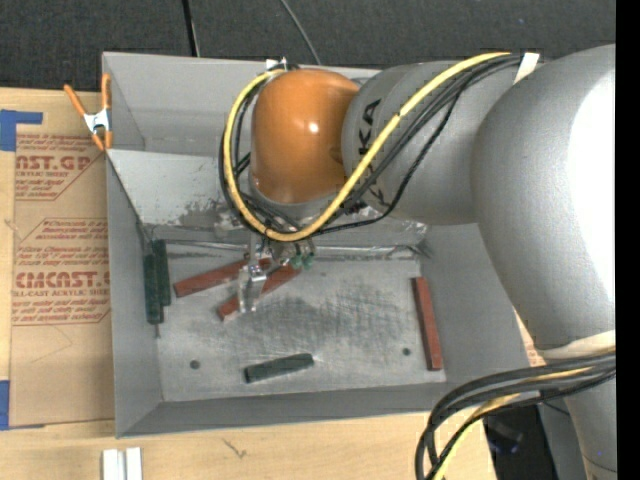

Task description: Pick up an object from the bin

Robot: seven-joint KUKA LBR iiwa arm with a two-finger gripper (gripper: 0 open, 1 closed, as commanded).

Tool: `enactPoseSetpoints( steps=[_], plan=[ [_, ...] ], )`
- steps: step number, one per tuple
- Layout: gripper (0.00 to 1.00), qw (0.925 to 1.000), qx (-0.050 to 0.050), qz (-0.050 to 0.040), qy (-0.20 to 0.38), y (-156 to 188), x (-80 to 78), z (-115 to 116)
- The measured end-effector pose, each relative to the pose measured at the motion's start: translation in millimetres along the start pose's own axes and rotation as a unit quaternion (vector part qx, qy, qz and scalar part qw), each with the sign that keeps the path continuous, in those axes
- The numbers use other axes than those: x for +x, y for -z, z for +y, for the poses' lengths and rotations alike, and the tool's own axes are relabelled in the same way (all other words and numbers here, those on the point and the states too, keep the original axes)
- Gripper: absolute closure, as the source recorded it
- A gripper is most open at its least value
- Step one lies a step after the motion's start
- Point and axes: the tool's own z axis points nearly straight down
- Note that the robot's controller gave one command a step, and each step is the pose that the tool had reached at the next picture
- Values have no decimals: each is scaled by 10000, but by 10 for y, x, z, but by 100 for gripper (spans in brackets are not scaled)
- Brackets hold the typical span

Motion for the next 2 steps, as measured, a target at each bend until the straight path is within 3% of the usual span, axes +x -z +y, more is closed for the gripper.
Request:
enactPoseSetpoints(
  steps=[1, 2],
  plan=[
    [0, 9999, -3, 12, 120, 35, 64, -184],
    [0, 9991, 2, 5, 413, -363, 39, -341]
  ],
)
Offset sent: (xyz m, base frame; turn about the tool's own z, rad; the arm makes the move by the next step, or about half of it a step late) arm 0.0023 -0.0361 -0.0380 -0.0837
